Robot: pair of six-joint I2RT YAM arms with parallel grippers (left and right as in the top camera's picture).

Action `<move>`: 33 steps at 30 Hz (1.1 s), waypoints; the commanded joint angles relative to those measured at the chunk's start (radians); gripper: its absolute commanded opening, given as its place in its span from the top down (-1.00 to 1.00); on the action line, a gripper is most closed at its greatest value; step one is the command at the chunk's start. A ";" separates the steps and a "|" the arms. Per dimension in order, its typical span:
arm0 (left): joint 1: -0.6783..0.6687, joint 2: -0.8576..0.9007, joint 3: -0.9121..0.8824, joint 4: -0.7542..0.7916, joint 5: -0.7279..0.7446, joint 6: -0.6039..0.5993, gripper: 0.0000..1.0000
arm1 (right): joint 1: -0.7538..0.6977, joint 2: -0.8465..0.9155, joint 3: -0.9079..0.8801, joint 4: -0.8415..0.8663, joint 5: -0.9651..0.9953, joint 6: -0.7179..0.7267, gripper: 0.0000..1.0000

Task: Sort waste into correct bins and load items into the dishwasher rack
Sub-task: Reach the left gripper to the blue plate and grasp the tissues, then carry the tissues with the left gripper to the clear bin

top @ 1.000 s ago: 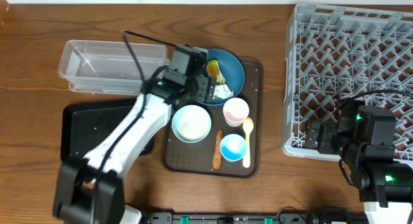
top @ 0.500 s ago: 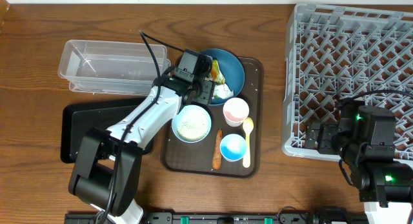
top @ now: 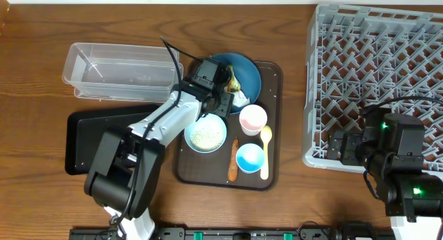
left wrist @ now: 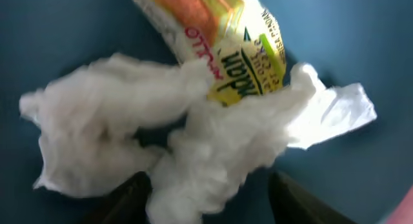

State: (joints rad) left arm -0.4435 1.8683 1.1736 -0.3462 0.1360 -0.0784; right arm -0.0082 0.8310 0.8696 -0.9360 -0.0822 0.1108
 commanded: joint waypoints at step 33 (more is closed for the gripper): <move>0.126 -0.400 0.022 -0.021 -0.288 -0.002 0.88 | 0.009 -0.002 0.019 -0.008 -0.008 -0.003 -0.98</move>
State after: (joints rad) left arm -0.3729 1.4803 1.1740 -0.3737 -0.0238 -0.0784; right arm -0.0082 0.8310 0.8696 -0.9424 -0.0822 0.1108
